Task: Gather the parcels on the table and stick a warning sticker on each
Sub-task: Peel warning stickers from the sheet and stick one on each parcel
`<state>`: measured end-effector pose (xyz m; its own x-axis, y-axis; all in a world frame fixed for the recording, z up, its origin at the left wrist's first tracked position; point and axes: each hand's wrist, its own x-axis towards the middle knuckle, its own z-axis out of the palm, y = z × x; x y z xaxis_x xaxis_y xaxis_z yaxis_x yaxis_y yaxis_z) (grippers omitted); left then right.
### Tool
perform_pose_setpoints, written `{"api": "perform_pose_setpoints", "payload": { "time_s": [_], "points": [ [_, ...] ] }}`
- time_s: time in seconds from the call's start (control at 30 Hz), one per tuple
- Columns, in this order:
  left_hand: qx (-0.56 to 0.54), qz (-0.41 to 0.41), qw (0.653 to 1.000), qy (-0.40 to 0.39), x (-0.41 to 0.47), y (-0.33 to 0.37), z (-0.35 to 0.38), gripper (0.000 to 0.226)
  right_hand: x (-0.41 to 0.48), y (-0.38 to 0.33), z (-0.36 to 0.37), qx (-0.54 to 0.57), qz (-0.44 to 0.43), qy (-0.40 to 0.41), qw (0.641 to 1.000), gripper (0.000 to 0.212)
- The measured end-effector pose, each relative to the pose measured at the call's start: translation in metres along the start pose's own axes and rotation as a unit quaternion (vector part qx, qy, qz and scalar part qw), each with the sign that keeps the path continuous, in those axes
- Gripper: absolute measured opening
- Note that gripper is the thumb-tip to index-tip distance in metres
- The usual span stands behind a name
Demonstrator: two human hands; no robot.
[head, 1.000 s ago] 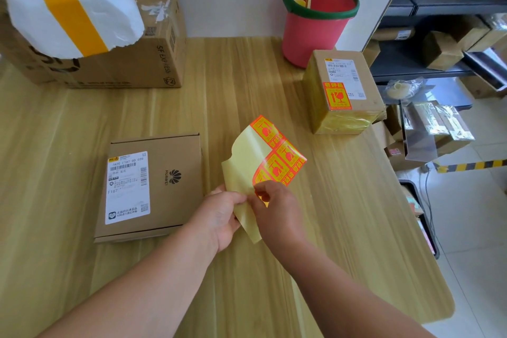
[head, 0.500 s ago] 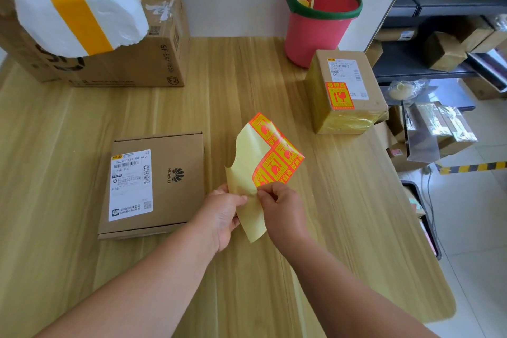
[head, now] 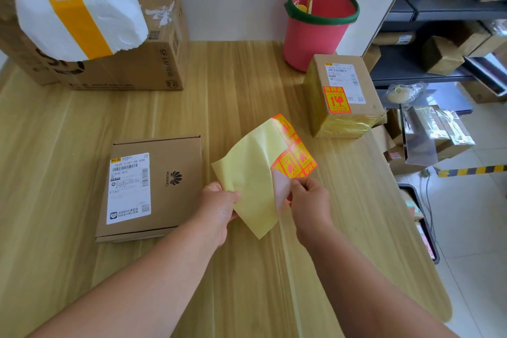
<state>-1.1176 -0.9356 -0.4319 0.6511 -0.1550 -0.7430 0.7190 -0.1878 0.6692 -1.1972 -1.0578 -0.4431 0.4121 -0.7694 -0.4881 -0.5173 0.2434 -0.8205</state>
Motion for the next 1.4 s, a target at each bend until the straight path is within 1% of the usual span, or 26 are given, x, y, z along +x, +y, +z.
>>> {"api": "perform_pose_setpoints", "payload": {
  "time_s": [0.2, 0.33, 0.5, 0.6, 0.63, 0.67, 0.73, 0.77, 0.8, 0.83, 0.87, 0.9, 0.93, 1.0, 1.03, 1.1, 1.13, 1.23, 1.3, 1.4],
  "points": [
    [0.020, 0.027, 0.999, 0.025, 0.000, 0.004, 0.005, 0.026, 0.016, -0.011, -0.027, 0.018, 0.009, 0.053, 0.998, 0.017],
    [0.045, 0.028, 0.997, 0.055, 0.005, 0.002, 0.002, 0.024, 0.025, -0.014, -0.037, 0.032, 0.004, 0.090, 0.995, 0.015],
    [0.058, 0.023, 0.995, 0.078, 0.009, 0.000, 0.000, 0.023, 0.031, -0.016, -0.036, 0.012, -0.049, 0.147, 0.988, 0.015],
    [0.060, 0.017, 0.997, 0.050, 0.007, 0.002, -0.001, 0.014, 0.027, -0.019, -0.030, -0.006, -0.084, 0.130, 0.988, 0.015],
    [0.065, 0.014, 0.997, 0.032, 0.004, 0.004, 0.000, 0.019, 0.024, -0.020, -0.027, -0.012, -0.092, 0.118, 0.989, 0.015],
    [0.073, 0.016, 0.997, 0.014, 0.001, 0.005, 0.000, 0.031, 0.021, -0.021, -0.023, -0.016, -0.101, 0.106, 0.989, 0.015],
    [0.109, 0.044, 0.993, 0.007, -0.002, 0.006, -0.002, 0.071, 0.013, -0.022, -0.014, -0.023, -0.127, 0.087, 0.988, 0.019],
    [0.139, 0.073, 0.988, 0.014, -0.004, 0.007, -0.003, 0.087, 0.008, -0.023, -0.010, -0.026, -0.138, 0.079, 0.987, 0.020],
    [0.165, 0.112, 0.980, 0.017, -0.005, 0.007, -0.006, 0.095, 0.004, -0.023, -0.005, -0.027, -0.144, 0.070, 0.987, 0.019],
    [0.188, 0.150, 0.970, 0.019, -0.007, 0.008, -0.008, 0.097, -0.002, -0.025, 0.000, -0.028, -0.150, 0.057, 0.987, 0.019],
    [0.203, 0.182, 0.962, 0.022, -0.010, 0.010, -0.011, 0.094, -0.007, -0.025, 0.004, -0.027, -0.158, 0.042, 0.986, 0.019],
    [0.203, 0.195, 0.959, 0.020, -0.011, 0.012, -0.014, 0.085, -0.013, -0.026, 0.009, -0.024, -0.170, 0.025, 0.985, 0.018],
    [0.191, 0.191, 0.963, 0.013, -0.014, 0.016, -0.018, 0.070, -0.019, -0.027, 0.014, -0.028, -0.185, 0.007, 0.982, 0.017],
    [0.128, 0.140, 0.982, -0.012, -0.022, 0.028, -0.027, 0.032, -0.033, -0.031, 0.024, -0.062, -0.227, -0.025, 0.972, 0.014],
    [0.089, 0.111, 0.990, -0.018, -0.025, 0.034, -0.033, 0.027, -0.041, -0.032, 0.030, -0.081, -0.252, -0.036, 0.964, 0.013],
    [0.046, 0.068, 0.996, -0.024, -0.028, 0.046, -0.048, 0.033, -0.055, -0.035, 0.043, -0.101, -0.306, -0.058, 0.945, 0.017],
    [0.033, 0.057, 0.998, -0.024, -0.029, 0.050, -0.057, 0.032, -0.062, -0.035, 0.049, -0.109, -0.335, -0.071, 0.933, 0.018],
    [0.013, 0.062, 0.998, -0.014, -0.029, 0.059, -0.083, 0.015, -0.076, -0.032, 0.068, -0.135, -0.419, -0.105, 0.892, 0.012],
    [0.018, 0.072, 0.997, -0.002, -0.028, 0.062, -0.100, 0.011, -0.083, -0.031, 0.081, -0.139, -0.449, -0.123, 0.874, 0.010],
    [0.026, 0.083, 0.996, 0.009, -0.024, 0.061, -0.121, 0.016, -0.093, -0.028, 0.096, -0.138, -0.465, -0.143, 0.863, 0.009]
  ]
}}
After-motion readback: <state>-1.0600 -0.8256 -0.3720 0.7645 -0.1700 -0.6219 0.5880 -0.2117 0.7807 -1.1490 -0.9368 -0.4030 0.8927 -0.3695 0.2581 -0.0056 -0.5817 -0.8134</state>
